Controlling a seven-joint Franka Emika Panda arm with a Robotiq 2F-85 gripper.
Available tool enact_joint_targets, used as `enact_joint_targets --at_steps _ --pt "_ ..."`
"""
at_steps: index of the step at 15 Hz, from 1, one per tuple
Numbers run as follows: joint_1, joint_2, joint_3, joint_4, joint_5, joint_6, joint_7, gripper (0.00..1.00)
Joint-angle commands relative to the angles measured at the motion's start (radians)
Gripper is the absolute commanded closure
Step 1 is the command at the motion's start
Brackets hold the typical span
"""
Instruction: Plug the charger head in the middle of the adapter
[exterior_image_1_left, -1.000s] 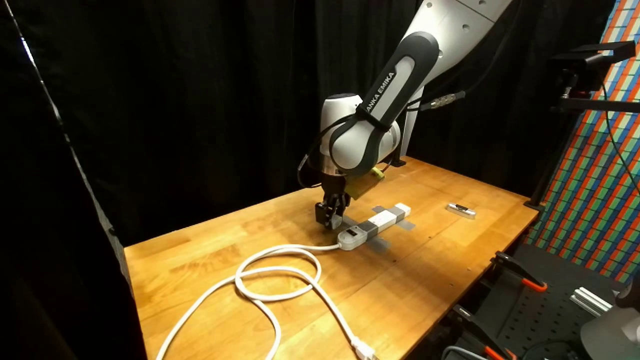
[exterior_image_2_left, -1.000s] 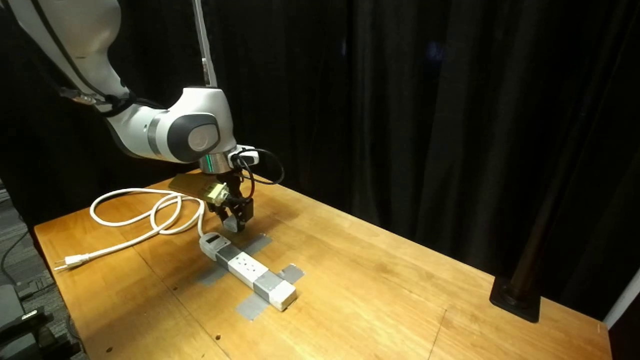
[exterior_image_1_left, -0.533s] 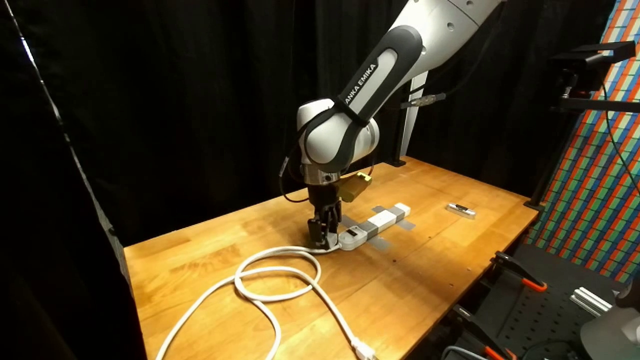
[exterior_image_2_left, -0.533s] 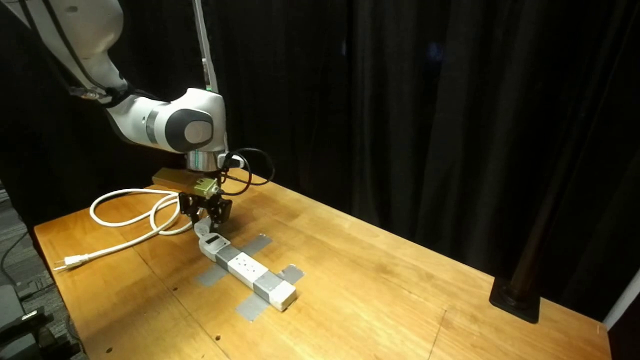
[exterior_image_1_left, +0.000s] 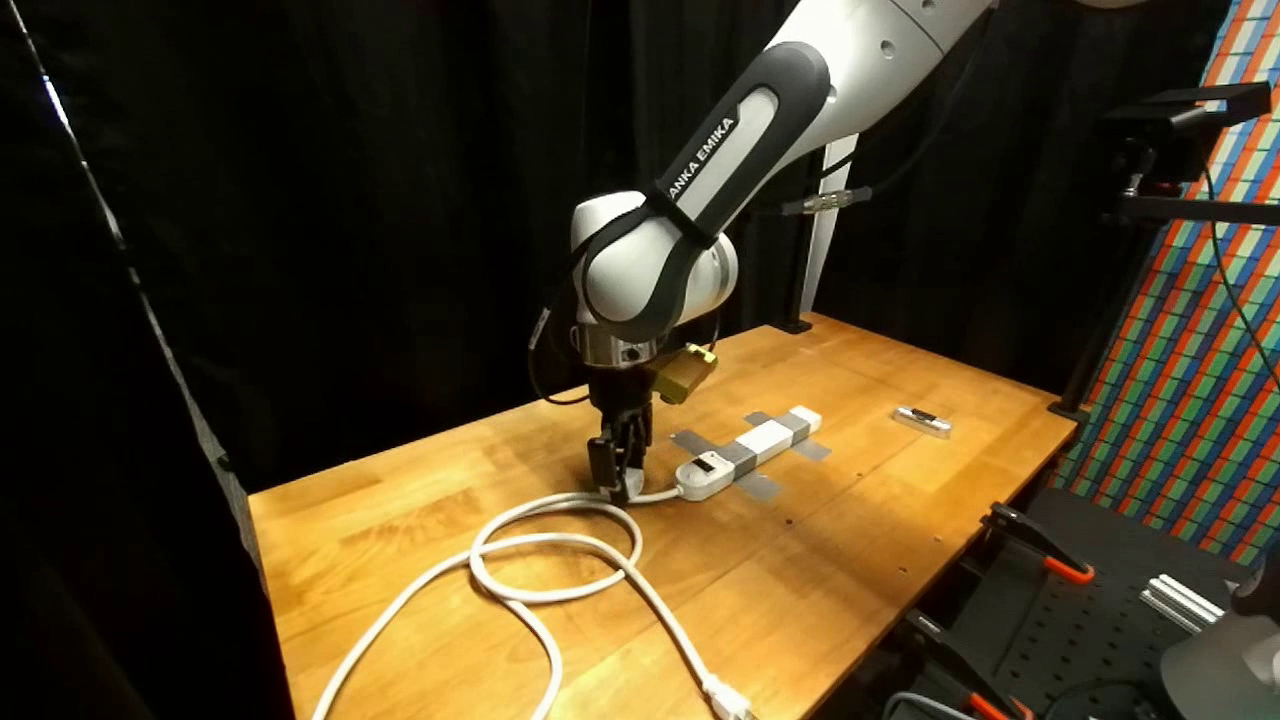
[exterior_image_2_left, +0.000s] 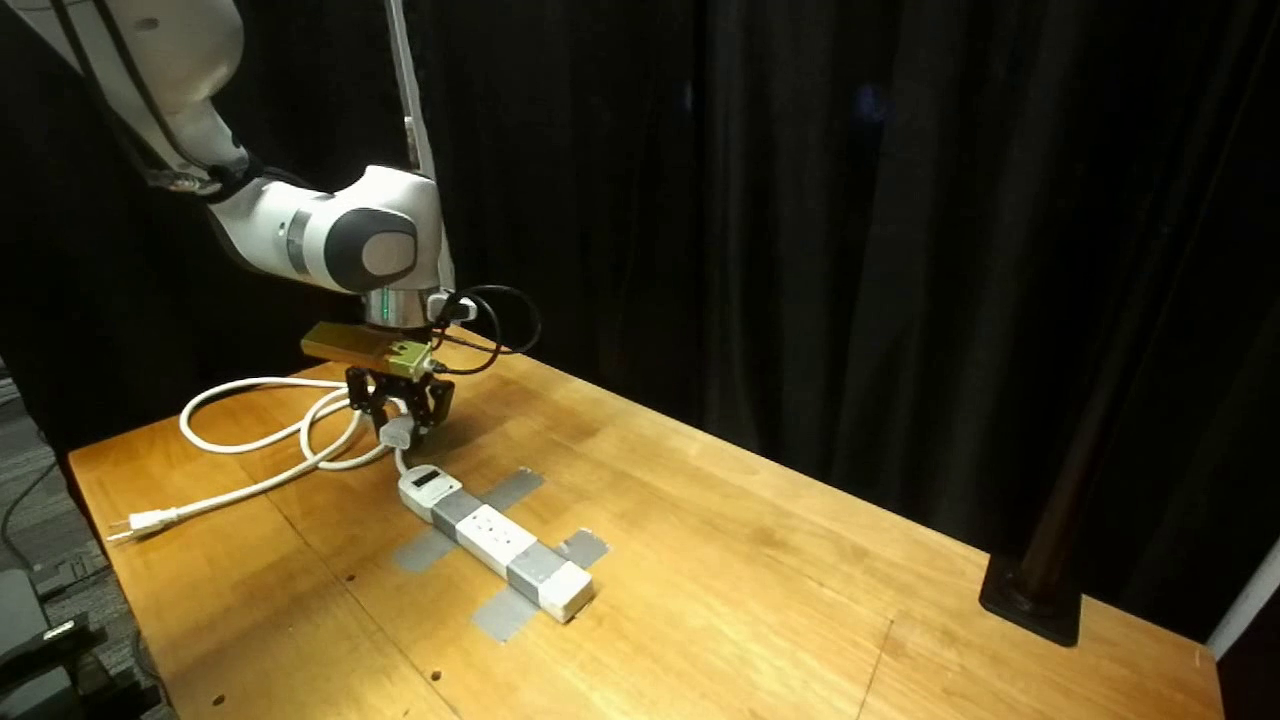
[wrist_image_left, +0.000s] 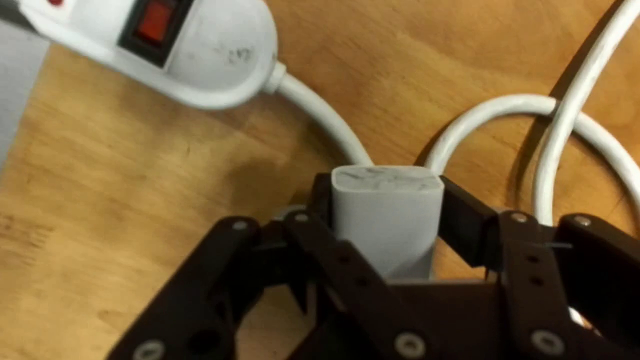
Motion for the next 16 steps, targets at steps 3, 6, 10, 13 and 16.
enact_joint_targets --at_steps 3,6,10,13,16 --pt "0.049 0.041 -0.042 0.021 -0.027 0.247 0.059 0.25" --pt "0.085 0.043 -0.093 0.017 -0.063 0.332 0.102 0.11" --pt "0.096 -0.027 -0.131 -0.053 -0.091 0.343 0.132 0.0" --pt "0.018 -0.118 -0.056 -0.136 -0.057 0.192 0.027 0.0" --pt "-0.122 -0.197 0.095 -0.215 0.085 0.086 -0.185 0.0"
